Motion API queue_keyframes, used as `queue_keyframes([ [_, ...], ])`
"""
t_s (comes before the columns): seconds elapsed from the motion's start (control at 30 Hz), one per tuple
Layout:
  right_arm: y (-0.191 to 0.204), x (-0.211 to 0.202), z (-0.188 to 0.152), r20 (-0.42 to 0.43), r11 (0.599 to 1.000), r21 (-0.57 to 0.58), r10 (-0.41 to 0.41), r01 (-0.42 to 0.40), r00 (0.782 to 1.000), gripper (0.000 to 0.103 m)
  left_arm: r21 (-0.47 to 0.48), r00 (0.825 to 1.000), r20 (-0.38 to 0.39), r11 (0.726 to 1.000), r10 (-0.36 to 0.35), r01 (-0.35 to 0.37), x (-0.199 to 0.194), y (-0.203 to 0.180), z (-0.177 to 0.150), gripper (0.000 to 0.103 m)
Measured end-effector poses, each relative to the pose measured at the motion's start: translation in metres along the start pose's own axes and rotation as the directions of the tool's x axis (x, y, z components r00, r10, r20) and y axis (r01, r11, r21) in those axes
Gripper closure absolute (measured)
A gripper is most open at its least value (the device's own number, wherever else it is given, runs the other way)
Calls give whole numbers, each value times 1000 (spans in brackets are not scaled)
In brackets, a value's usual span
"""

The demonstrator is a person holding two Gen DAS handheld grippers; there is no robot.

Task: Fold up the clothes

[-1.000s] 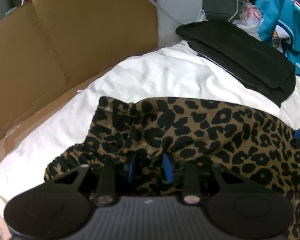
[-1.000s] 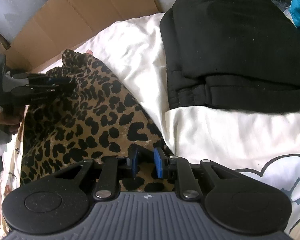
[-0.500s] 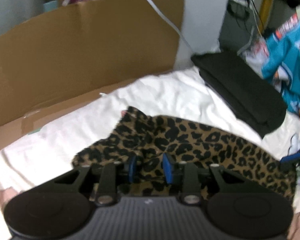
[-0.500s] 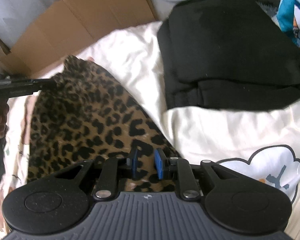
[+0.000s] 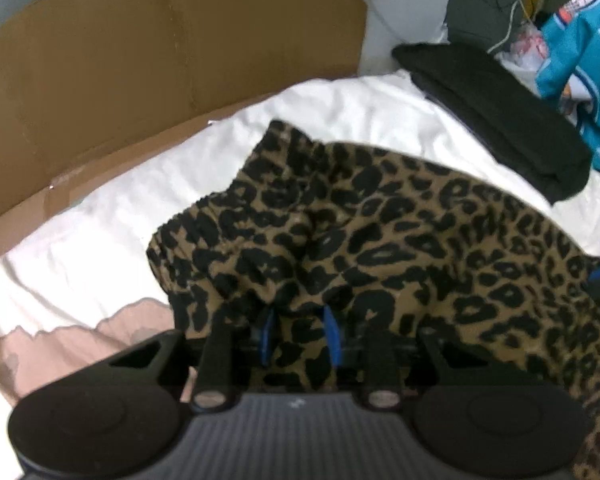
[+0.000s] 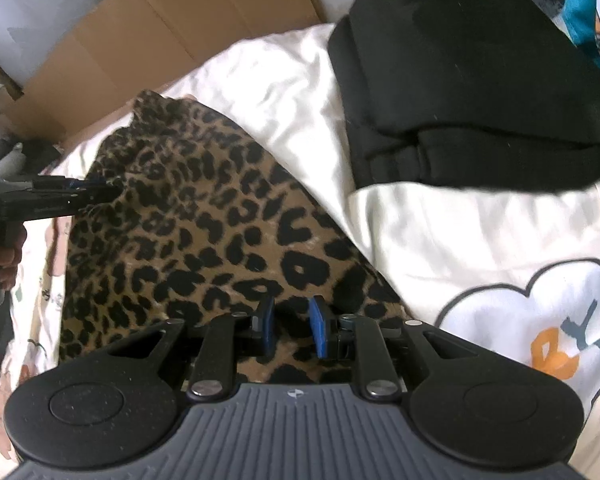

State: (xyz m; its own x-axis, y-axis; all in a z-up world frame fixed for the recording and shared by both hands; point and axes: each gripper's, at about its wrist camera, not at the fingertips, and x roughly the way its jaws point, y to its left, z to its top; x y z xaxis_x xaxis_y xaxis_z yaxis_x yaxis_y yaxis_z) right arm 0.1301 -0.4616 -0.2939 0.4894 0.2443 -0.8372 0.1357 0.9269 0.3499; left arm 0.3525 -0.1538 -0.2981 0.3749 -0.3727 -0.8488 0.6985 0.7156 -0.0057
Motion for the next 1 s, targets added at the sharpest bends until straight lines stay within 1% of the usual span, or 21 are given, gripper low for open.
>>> queue_keyframes([
  [0.03, -2, 1, -1, -3, 1000, 3, -2, 2, 1000, 77, -12, 1000, -2, 1000, -4, 4, 5, 3, -1, 74],
  [0.2, -11, 6, -3, -17, 1000, 2, -16, 16, 1000, 77, 34, 999, 31, 999, 13, -14, 11, 1, -7, 75],
  [0.23, -11, 6, -4, -18, 1000, -4, -21, 21, 1000, 77, 29, 1000, 27, 999, 14, -15, 10, 1, -6, 75],
  [0.3, -11, 6, -5, -20, 999, -20, -31, 31, 999, 77, 18, 1000, 18, 1000, 16, -16, 8, 2, -6, 76],
  [0.4, -10, 3, -6, -27, 999, -30, -47, 46, 999, 77, -28, 1000, 10, 999, 18, -18, -4, 6, -5, 76],
  [0.5, -14, -1, -5, -32, 998, -12, -55, 55, 998, 77, -70, 1000, 11, 997, 14, -13, -20, 9, -11, 76],
  [0.67, -15, -15, -6, 2, 998, 34, -49, 49, 999, 76, -110, 999, 26, 993, -36, 38, -43, 4, -29, 76],
  [0.7, -14, -17, -8, 8, 999, 35, -41, 41, 999, 76, -111, 998, 22, 992, -51, 53, -44, 1, -31, 76],
  [0.83, -8, -17, -14, 4, 999, 33, -35, 35, 999, 76, -100, 996, -37, 992, -76, 72, -40, -11, -48, 76],
  [0.9, -7, -16, -17, -6, 998, 33, -46, 46, 999, 76, -90, 995, -60, 994, -75, 69, -38, -17, -57, 76],
  [1.0, -4, -17, -20, -16, 997, 21, -68, 68, 998, 76, -69, 995, -69, 995, -72, 68, -45, -25, -67, 77],
])
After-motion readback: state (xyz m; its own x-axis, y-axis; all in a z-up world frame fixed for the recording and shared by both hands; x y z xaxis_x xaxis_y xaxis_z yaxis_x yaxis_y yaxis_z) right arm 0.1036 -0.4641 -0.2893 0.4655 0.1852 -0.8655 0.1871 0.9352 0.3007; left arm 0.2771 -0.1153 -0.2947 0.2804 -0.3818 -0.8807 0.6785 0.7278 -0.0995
